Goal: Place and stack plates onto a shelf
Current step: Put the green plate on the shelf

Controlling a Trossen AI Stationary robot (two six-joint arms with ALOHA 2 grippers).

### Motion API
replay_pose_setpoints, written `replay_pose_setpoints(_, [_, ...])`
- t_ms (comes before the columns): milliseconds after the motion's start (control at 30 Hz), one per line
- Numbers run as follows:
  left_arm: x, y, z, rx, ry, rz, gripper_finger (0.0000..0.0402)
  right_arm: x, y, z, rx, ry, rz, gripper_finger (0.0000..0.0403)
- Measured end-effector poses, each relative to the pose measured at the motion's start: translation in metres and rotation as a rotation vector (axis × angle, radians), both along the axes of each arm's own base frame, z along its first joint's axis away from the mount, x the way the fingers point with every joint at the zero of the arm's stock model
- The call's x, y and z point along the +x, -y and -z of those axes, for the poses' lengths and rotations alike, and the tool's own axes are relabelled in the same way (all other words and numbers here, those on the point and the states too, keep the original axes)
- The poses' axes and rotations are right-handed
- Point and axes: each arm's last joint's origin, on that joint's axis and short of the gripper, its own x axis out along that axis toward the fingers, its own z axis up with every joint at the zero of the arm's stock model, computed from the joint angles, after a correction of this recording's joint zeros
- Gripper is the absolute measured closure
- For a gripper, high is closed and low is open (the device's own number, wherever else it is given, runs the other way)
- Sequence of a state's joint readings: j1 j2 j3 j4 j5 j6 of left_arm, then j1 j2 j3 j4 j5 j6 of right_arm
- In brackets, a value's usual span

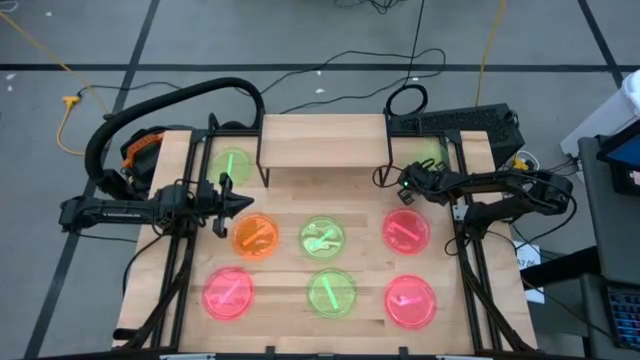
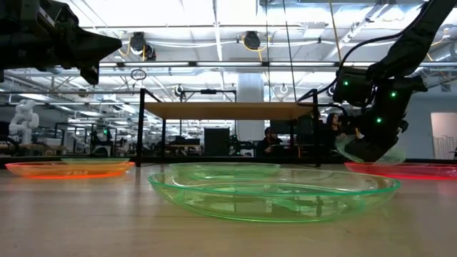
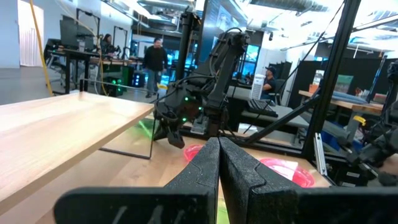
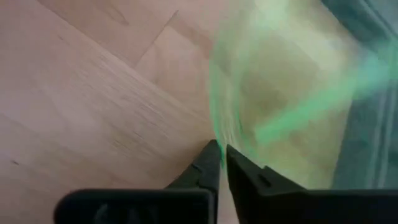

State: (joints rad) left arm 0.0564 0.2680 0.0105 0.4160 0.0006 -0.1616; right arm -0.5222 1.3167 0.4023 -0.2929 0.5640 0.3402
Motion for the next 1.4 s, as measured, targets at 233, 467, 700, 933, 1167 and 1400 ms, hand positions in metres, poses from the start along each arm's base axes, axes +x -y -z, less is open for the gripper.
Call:
replay_pose_setpoints(233, [0.000, 0.000, 0.000, 0.000, 0.000, 0.000, 0.0387, -0.002, -0.004, -0.013, 0.025, 0.130, 0.013, 0.0401])
replay_pose_setpoints(467, [0.000, 0.000, 0.000, 0.000, 0.000, 0.000, 0.0387, -0.002, -0.008, -0.032, 0.018, 0.294, -0.013, 0.0402])
replay_pose_setpoints(700, [0.000, 0.000, 0.000, 0.000, 0.000, 0.000, 0.0387, -0.005, -0.015, -0.053, -0.033, 0.436, -0.051, 0.0403])
replay_pose_setpoints(933, [0.000, 0.000, 0.000, 0.000, 0.000, 0.000, 0.0387, -0.013, -0.020, -0.073, -0.117, 0.568, -0.073, 0.0403])
replay_pose_setpoints(1167, [0.000, 0.000, 0.000, 0.000, 0.000, 0.000, 0.0387, -0.021, -0.024, -0.091, -0.203, 0.682, -0.101, 0.0403])
replay_pose_setpoints(1400, [0.000, 0.000, 0.000, 0.000, 0.000, 0.000, 0.0387, -0.017, -0.022, -0.131, -0.420, 0.873, -0.204, 0.0403])
